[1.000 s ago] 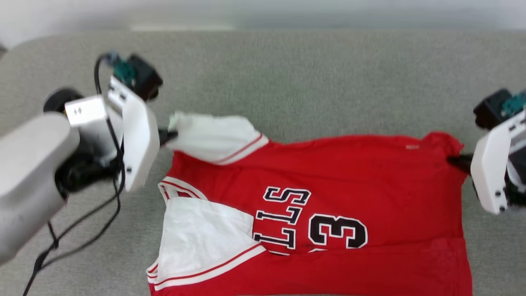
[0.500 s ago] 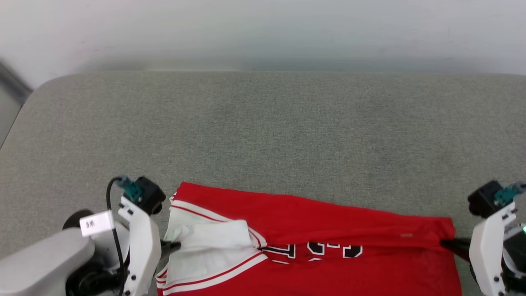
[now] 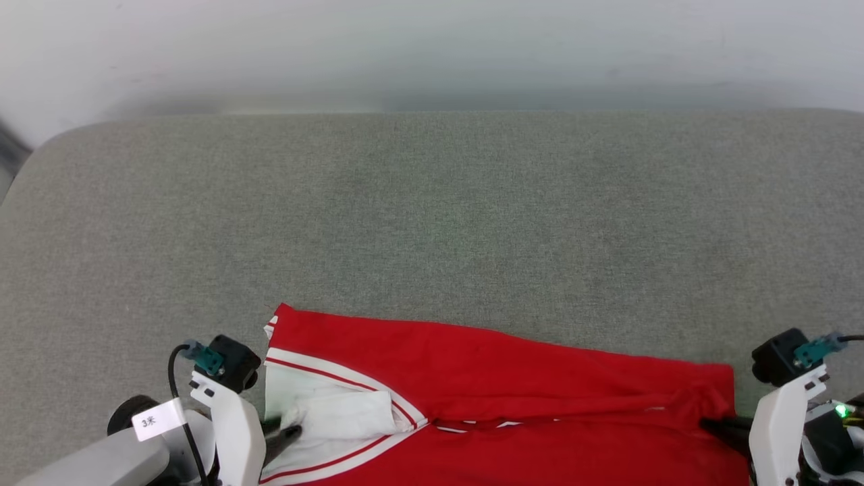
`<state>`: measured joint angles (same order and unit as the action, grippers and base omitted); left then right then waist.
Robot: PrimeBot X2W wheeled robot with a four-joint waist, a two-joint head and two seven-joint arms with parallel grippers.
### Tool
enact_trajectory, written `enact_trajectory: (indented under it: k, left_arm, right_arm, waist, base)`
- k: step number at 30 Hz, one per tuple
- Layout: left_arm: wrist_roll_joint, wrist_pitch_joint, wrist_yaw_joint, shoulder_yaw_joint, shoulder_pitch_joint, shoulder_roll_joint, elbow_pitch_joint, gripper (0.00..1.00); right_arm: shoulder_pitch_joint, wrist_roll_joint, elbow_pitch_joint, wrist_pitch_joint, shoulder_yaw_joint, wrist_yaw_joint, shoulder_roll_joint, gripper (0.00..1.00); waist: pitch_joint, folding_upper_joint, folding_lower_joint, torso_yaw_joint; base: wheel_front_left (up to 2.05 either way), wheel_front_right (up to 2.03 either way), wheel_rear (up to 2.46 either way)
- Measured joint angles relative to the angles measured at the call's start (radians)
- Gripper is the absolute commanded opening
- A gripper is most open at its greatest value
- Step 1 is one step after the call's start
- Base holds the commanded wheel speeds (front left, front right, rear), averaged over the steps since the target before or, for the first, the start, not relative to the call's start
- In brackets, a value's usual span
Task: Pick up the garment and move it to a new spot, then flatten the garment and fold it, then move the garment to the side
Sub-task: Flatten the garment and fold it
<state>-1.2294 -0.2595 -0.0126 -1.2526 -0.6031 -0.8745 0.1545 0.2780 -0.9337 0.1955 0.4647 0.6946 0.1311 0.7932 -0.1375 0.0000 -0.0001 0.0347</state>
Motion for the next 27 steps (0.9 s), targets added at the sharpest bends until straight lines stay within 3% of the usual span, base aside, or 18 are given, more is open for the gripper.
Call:
enact_trajectory:
  k: [6,15,19,22,27]
  left_arm:
    - [0.058,0.148,0.050,0.044,0.002,-0.013,-0.022,1.00]
    - [0.130,0.458,0.222,0.145,0.061,-0.018,-0.036,1.00]
    - [0.167,0.514,0.300,0.208,0.097,0.017,-0.031,1.00]
    - [0.223,0.519,0.350,0.308,0.138,0.063,-0.040,1.00]
    - [0.389,0.521,0.384,0.503,0.261,0.147,-0.074,1.00]
  right_arm:
    - [-0.014,-0.022,-0.078,-0.052,-0.060,0.000,0.028,1.00]
    - [-0.054,-0.044,-0.165,-0.123,-0.248,0.000,0.040,1.00]
    - [-0.093,-0.050,-0.118,-0.135,-0.337,0.000,0.014,1.00]
    - [-0.138,-0.065,-0.065,-0.128,-0.385,0.000,-0.006,1.00]
    - [-0.192,-0.098,0.008,-0.105,-0.432,0.000,-0.051,1.00]
  waist:
    - [0.035,0.0000,0.0000,-0.001]
    - [0.074,0.0000,0.0000,-0.003]
    - [0.077,0.0000,0.0001,0.008]
    - [0.077,0.0000,0.0001,0.019]
    - [0.072,0.0000,0.0001,0.032]
  base:
    - [0.00,0.00,0.00]
    - [0.00,0.00,0.00]
    - [0.00,0.00,0.00]
    - [0.00,0.00,0.00]
    - [0.00,0.00,0.00]
